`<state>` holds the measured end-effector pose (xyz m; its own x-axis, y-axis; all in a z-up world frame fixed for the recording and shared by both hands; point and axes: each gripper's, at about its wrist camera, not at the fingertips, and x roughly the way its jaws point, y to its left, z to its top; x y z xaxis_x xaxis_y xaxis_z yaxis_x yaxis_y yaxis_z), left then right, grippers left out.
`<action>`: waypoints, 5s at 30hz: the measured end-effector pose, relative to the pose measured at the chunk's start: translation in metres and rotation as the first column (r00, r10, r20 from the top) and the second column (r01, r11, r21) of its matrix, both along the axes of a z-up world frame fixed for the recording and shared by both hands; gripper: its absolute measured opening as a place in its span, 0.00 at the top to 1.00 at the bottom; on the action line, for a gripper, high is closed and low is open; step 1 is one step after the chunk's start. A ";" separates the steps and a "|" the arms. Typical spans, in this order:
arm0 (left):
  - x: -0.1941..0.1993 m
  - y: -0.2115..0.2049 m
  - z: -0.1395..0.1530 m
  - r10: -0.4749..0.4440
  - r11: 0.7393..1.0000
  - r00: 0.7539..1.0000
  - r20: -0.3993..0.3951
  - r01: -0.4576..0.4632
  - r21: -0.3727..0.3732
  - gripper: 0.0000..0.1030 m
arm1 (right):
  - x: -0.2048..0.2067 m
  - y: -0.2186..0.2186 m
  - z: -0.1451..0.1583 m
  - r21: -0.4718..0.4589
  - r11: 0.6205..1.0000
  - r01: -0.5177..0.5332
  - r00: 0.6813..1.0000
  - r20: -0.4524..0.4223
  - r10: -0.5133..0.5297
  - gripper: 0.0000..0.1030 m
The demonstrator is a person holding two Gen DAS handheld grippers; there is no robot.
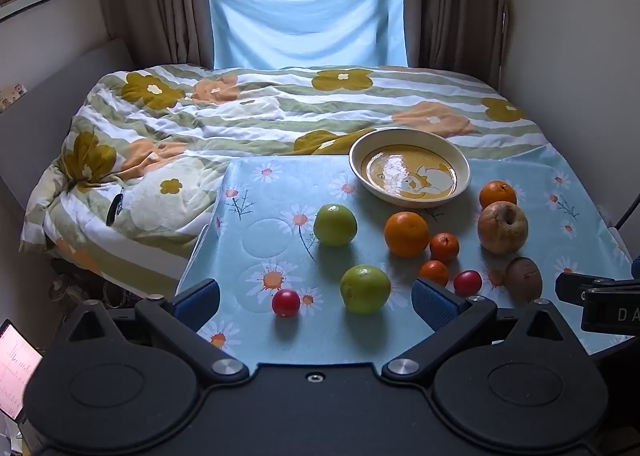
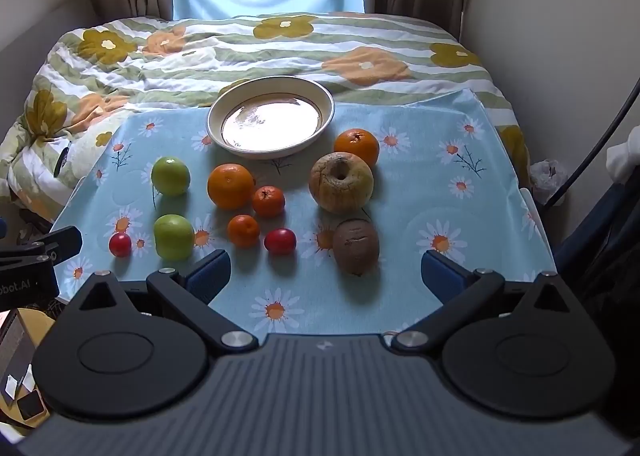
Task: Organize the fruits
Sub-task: 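Move both tools toward the fruits on the tablecloth, then grasp the red cherry tomato with the left tool while the right tool grasps the green apple, then carry the tomato and green apple into the white bowl with both tools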
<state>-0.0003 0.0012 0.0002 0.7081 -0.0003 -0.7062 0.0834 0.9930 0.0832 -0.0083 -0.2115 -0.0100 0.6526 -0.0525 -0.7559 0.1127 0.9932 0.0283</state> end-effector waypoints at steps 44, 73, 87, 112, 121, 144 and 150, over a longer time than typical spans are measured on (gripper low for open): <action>0.045 0.061 -0.073 -0.202 0.978 0.979 0.040 0.200 0.054 0.01 | 0.048 0.049 -0.061 0.153 0.987 -0.050 0.998 -0.029 0.055 0.00; 0.096 0.059 -0.141 -0.368 0.929 0.919 -0.143 0.371 -0.003 0.56 | 0.109 0.104 -0.122 0.306 0.948 -0.085 0.987 -0.102 0.121 0.10; 0.092 0.055 -0.140 -0.376 0.923 0.915 -0.148 0.384 0.034 0.67 | 0.123 0.112 -0.130 0.336 0.935 -0.112 0.982 -0.106 0.156 0.25; 0.070 0.049 -0.060 -0.280 0.958 0.959 -0.050 0.283 0.052 0.68 | 0.098 0.082 -0.050 0.263 0.944 -0.199 0.980 0.034 0.197 0.36; 0.109 0.016 -0.021 -0.263 0.965 0.964 0.032 0.262 0.036 0.68 | 0.119 0.037 -0.014 0.212 0.953 -0.214 0.976 0.073 0.203 0.36; 0.284 -0.093 -0.057 -0.205 0.976 0.979 -0.013 0.206 0.065 0.68 | 0.291 -0.072 -0.036 0.216 0.941 -0.260 0.966 0.059 0.253 0.36; 0.323 -0.112 -0.089 -0.228 0.970 0.971 -0.069 0.232 0.067 0.67 | 0.321 -0.076 -0.051 0.214 0.946 -0.244 0.970 0.035 0.242 0.36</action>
